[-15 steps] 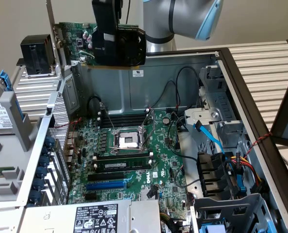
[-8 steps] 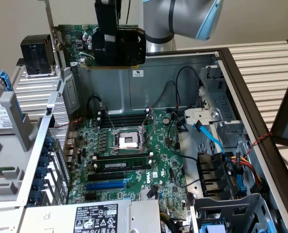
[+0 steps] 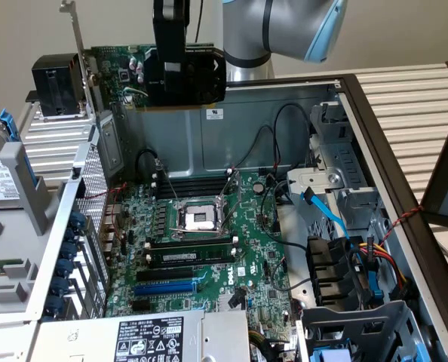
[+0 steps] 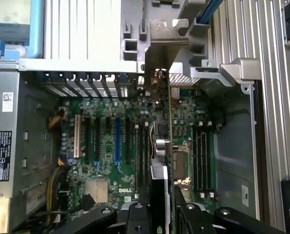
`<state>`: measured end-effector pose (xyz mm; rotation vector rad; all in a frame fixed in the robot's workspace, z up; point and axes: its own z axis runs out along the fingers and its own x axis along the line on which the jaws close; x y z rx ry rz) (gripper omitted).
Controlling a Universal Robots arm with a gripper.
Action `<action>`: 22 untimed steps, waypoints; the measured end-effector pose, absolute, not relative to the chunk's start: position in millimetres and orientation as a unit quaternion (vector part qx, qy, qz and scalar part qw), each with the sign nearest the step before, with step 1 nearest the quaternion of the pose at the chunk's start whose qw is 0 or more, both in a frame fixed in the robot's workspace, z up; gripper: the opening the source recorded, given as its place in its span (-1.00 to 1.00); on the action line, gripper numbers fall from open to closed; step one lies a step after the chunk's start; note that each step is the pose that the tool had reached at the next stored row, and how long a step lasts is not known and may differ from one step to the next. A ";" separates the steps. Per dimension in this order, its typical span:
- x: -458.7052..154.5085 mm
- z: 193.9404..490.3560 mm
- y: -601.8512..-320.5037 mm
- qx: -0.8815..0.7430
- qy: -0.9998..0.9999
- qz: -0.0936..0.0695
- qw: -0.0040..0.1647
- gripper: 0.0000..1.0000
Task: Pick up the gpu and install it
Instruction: 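Insert the gpu into the slot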
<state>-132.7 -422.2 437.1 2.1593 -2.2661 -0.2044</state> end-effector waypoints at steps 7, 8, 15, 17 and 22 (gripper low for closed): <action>-132.7 433.0 -422.2 0.688 -0.724 -0.048 0.016 -0.44; -132.7 432.3 -422.3 0.689 -0.724 -0.046 0.016 -0.44; -132.7 432.2 -422.3 0.689 -0.723 -0.045 0.016 -0.44; -132.7 432.2 -422.2 0.689 -0.723 -0.045 0.016 -0.44; -132.8 430.2 -422.2 0.689 -0.724 -0.040 0.020 -0.44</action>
